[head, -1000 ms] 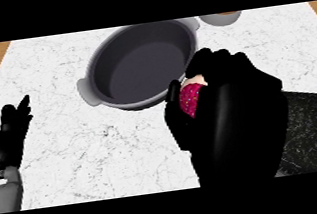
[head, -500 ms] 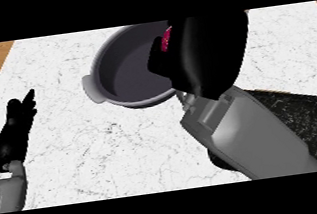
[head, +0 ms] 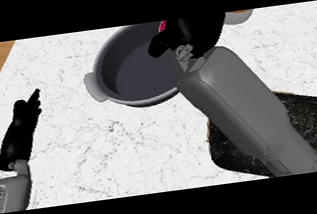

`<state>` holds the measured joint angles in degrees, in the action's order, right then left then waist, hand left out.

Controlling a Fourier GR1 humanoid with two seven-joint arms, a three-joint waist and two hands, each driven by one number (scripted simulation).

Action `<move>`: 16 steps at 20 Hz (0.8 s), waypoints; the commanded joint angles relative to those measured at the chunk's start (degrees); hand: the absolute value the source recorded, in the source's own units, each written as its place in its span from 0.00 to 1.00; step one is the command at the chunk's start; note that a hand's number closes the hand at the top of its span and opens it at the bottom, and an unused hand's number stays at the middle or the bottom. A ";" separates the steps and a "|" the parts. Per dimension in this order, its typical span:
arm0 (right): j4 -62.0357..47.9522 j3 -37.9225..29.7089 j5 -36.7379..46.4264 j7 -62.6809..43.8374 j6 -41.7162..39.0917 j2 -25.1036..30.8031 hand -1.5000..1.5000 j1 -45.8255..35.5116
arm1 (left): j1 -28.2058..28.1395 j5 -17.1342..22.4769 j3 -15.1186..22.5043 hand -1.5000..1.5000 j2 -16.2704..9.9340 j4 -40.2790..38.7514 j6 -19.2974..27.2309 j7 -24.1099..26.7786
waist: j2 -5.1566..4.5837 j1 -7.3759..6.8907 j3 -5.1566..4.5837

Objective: Pick the cupcake from the tray and place it in the pot

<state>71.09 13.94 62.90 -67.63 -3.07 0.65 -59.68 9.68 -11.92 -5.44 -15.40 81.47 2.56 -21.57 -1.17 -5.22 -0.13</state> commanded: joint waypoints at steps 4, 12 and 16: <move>-9.92 -1.10 -6.73 -5.11 19.62 -0.62 0.00 -0.75 | 0.66 -0.49 0.87 0.50 0.63 0.71 0.00 -1.19 | 0.04 -0.41 0.12; -7.32 -4.51 -2.57 0.45 42.53 -0.62 0.00 0.13 | 0.78 -0.14 -1.23 0.50 -0.68 -0.49 0.46 -0.46 | 0.42 0.88 0.17; -8.22 -4.40 2.45 -0.82 51.65 -0.63 0.00 2.33 | -1.26 -0.02 -1.00 0.50 0.00 0.07 0.51 0.03 | 0.86 2.00 0.12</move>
<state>63.64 9.56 61.69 -60.31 34.74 0.43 -58.17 9.60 -11.59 -6.71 -15.89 80.52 2.53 -21.32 -0.61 -3.82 -0.03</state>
